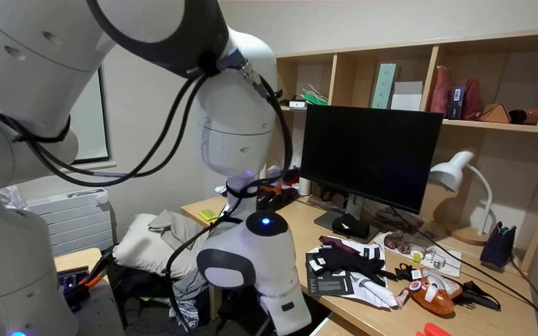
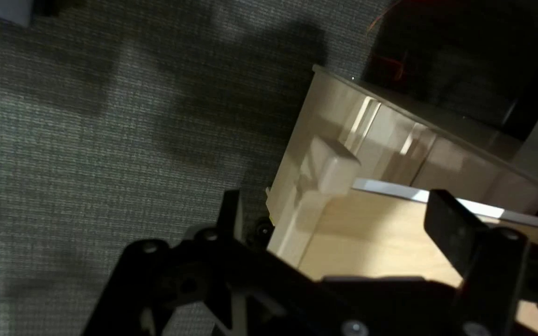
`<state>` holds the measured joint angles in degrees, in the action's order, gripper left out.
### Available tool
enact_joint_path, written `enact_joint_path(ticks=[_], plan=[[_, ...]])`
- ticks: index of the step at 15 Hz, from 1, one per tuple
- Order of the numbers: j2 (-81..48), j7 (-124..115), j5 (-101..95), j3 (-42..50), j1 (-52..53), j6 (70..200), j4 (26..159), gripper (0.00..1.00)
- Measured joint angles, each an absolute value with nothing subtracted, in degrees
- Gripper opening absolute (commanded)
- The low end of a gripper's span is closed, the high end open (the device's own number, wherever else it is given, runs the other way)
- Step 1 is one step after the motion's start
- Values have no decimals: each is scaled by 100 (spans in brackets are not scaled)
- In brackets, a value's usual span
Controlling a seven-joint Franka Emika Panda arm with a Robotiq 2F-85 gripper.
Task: Open the top drawer fully
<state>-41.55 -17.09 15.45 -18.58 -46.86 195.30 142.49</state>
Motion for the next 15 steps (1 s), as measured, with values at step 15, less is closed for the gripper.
enact_joint_path(ticks=[15], plan=[[-4324, -2391, 2790, -799, -3224, 17999, 13344, 100]])
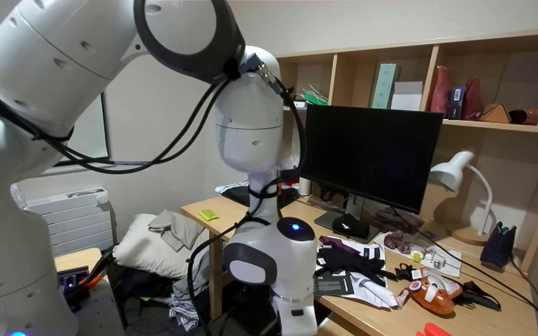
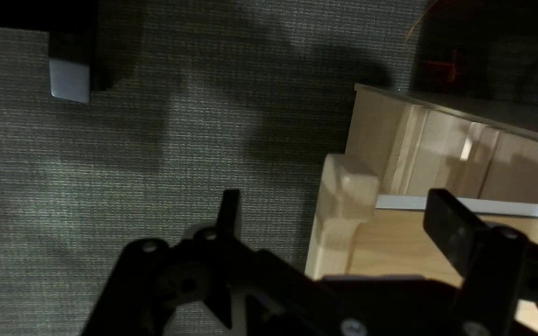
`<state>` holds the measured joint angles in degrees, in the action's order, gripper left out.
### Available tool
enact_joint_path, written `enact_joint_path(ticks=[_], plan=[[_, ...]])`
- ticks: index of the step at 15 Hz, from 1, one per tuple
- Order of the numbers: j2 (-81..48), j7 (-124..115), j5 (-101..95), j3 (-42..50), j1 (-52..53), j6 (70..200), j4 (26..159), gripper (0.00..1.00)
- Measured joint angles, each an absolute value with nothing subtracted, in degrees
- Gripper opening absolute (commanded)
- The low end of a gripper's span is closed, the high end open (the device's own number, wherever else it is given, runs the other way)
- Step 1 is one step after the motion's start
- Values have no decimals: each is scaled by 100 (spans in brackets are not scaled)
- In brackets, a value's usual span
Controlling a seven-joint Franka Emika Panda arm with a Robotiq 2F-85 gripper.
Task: Open the top drawer fully
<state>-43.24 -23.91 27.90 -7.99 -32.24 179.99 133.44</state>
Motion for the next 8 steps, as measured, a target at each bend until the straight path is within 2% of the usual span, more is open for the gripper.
enact_joint_path(ticks=[8], plan=[[-4605, -2827, 3417, -479, -2681, 17996, 13165, 100]])
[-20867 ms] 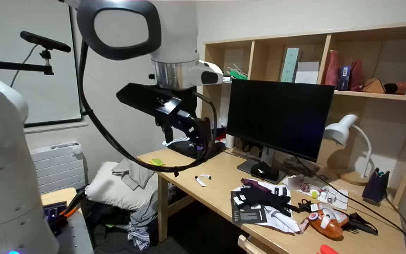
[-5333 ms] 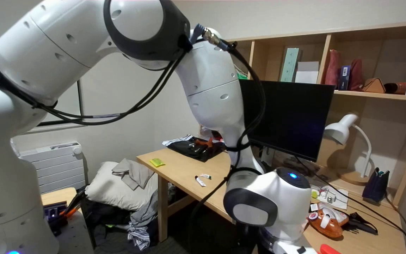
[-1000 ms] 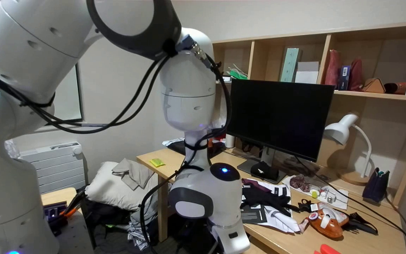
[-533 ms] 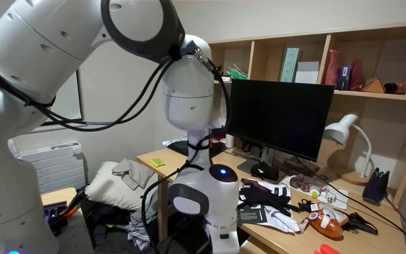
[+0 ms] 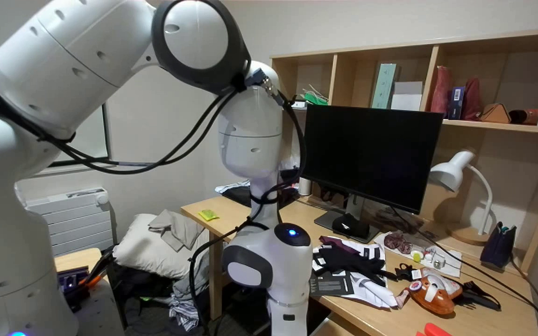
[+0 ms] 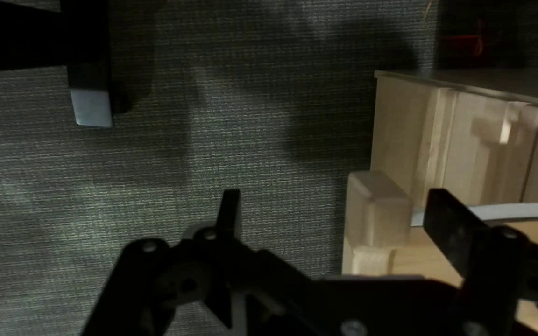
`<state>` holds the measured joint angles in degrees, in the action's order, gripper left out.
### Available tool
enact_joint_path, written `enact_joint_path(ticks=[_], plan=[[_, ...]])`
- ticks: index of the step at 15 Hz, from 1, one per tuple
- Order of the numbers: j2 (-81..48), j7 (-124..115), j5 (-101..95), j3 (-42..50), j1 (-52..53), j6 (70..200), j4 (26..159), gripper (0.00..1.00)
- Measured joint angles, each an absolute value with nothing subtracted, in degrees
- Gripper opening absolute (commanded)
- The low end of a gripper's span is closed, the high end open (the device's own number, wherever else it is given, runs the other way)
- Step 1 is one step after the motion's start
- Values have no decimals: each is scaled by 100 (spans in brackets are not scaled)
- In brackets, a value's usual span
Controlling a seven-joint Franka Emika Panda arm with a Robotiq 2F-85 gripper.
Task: Open the top drawer fully
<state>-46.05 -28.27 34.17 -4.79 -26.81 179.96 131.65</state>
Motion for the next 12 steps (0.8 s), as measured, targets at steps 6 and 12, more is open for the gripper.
enact_joint_path(ticks=[6, 12], plan=[[-4681, -2846, 3452, -94, -2312, 17842, 13163, 100], [-4584, -2789, 3452, -23, -2318, 17788, 13395, 100]])
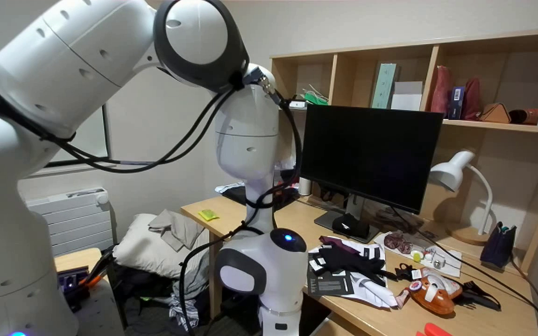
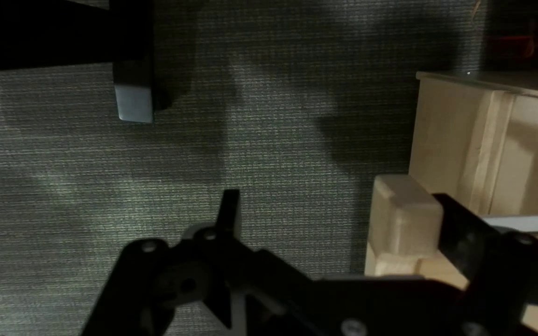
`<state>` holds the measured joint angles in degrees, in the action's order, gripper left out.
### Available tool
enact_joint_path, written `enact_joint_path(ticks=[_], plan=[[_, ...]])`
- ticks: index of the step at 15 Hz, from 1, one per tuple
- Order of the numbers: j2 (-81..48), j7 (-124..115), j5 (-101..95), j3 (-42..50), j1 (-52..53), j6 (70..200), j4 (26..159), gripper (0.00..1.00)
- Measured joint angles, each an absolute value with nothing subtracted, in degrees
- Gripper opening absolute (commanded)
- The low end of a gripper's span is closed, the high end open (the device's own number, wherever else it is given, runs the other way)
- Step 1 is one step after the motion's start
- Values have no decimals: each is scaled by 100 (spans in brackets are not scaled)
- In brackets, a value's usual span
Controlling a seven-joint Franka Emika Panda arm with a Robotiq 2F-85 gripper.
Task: Open the top drawer fully
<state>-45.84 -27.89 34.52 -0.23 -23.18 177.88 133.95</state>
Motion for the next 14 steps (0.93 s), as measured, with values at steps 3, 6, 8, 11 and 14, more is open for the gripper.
enact_joint_path(ticks=[3, 6, 8, 11, 14], plan=[[-4481, -2661, 3451, 30, -2339, 17792, 13673, 100], [-4421, -2471, 3422, -5, -2450, 17881, 13993, 100], [-4409, -2357, 3421, -101, -2592, 18086, 14192, 100], [-4392, -2291, 3421, -396, -2914, 18478, 14382, 100], [-4328, -2100, 3208, -990, -3482, 19070, 14440, 100]])
